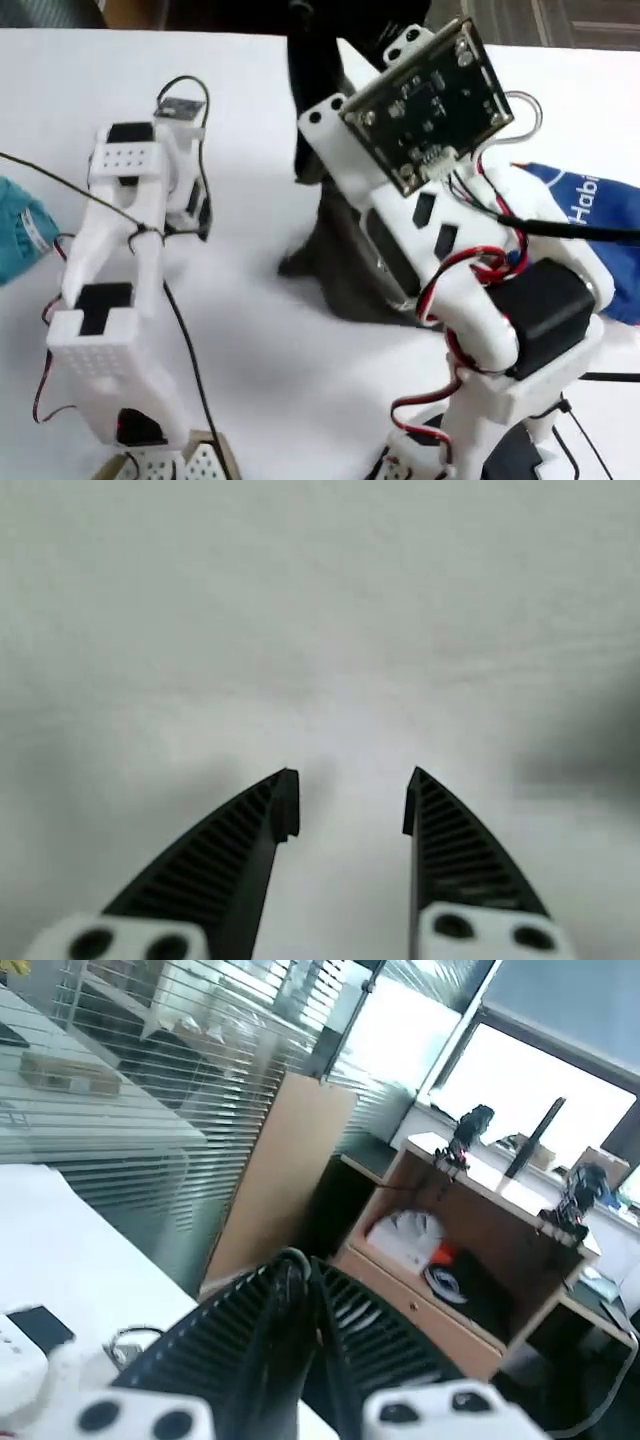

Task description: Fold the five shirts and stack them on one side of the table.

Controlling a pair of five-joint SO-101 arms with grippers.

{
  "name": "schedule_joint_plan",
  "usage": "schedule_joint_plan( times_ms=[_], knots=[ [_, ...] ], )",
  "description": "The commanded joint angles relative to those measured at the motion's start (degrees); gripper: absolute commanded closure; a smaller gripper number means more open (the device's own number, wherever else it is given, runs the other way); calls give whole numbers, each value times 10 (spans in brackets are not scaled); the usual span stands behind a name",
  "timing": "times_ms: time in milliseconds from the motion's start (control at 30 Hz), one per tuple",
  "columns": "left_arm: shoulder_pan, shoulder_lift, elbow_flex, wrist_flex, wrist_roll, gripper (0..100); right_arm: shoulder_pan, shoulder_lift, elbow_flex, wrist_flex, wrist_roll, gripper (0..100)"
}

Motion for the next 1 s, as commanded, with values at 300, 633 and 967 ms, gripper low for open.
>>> schedule_joint_plan(
  times_ms=[300,633,967],
  knots=[
    [76,-10,0,24,-56,805,213,56,135,7,11,978],
    [205,-4,10,-22,-156,805,295,80,215,7,55,978],
    [264,-4,103,-106,-162,805,320,80,219,7,55,978]
  ],
)
